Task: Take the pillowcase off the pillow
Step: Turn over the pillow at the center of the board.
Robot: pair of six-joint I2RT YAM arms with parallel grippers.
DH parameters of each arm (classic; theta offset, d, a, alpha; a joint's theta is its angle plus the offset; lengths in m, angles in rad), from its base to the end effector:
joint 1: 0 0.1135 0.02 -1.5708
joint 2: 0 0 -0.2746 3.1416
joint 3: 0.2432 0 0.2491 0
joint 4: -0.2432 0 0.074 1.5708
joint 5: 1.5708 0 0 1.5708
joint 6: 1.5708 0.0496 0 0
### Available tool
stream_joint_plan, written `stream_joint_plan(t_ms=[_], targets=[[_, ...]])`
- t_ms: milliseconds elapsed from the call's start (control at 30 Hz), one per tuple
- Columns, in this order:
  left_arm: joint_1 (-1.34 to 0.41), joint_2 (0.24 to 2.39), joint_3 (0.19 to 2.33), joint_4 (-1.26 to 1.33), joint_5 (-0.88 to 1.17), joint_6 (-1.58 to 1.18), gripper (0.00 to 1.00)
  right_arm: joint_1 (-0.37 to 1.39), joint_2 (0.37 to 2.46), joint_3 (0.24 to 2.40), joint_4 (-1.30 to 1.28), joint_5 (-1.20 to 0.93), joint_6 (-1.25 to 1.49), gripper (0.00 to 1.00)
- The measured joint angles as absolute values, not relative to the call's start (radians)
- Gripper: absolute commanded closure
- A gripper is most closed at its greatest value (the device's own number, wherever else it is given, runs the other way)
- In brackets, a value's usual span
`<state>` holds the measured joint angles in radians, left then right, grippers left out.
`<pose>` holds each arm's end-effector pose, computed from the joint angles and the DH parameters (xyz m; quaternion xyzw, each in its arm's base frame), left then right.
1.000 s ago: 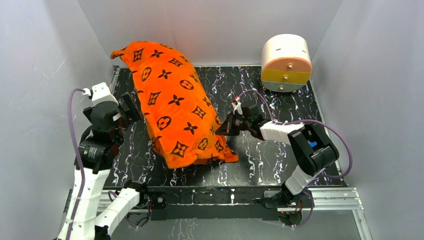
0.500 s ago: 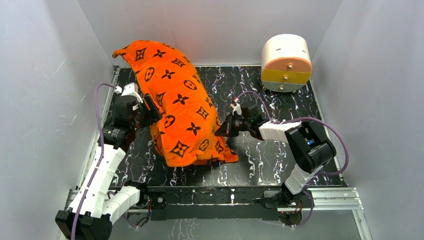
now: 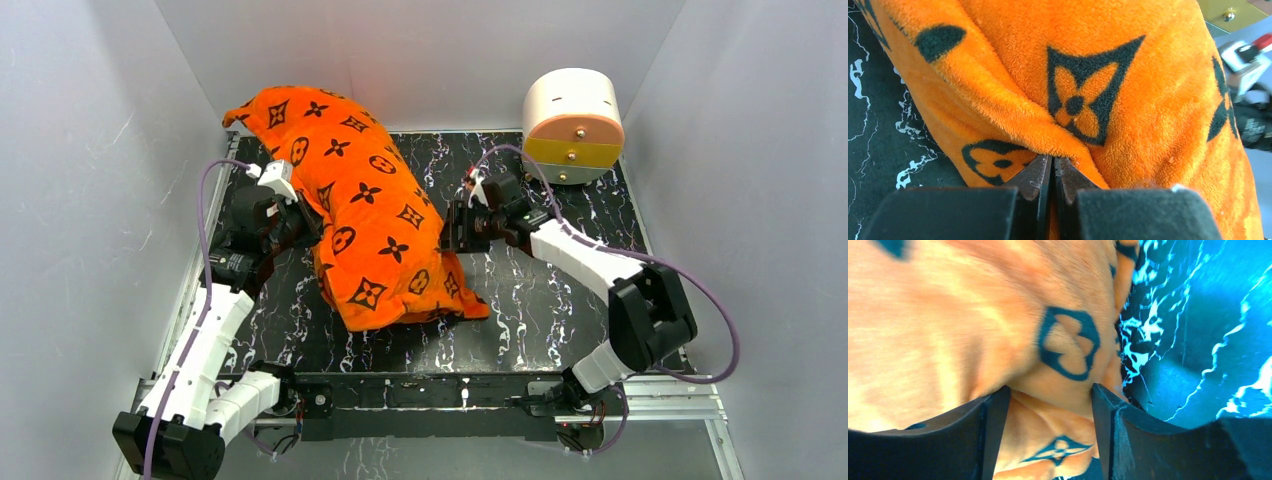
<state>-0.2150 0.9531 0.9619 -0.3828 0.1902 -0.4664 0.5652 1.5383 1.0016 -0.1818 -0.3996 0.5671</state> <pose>0.2094 -0.0553 0.3546 -0.0500 0.8227 -0.2613 0.5023 0.2765 0.1982 0.2371 -0.0812 0.8925 0.3698 0.2450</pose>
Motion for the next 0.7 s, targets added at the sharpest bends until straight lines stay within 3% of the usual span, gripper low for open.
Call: stream_joint_plan(t_ms=[233,367,467,533,600,633,667,700], targets=[[-0.217,0.942,0.962,-0.43,0.204,-0.449,1.0,0.622,1.446,1.306,-0.375,-0.308,0.446,0.11],[-0.22,0.941,0.966,-0.447,0.221,-0.446,1.0,0.927,1.425,1.477,-0.374,-0.176,0.308,0.04],[-0.22,0.942,0.967,-0.451,0.222,-0.446,1.0,1.148,1.417,1.477,-0.368,0.039,0.126,0.03],[-0.22,0.943,0.967,-0.46,0.221,-0.445,1.0,1.295,1.484,1.477,-0.355,0.268,-0.037,0.34],[-0.22,0.945,0.967,-0.477,0.212,-0.445,1.0,1.332,1.535,1.477,-0.344,0.377,-0.092,0.73],[-0.22,0.945,0.967,-0.481,0.207,-0.444,0.77,1.345,1.566,1.477,-0.335,0.463,-0.099,0.88],[-0.22,0.945,0.967,-0.49,0.194,-0.445,0.48,1.349,1.589,1.477,-0.333,0.525,-0.104,1.0],[-0.22,0.945,0.967,-0.49,0.193,-0.444,0.37,1.348,1.591,1.477,-0.333,0.538,-0.105,1.0]])
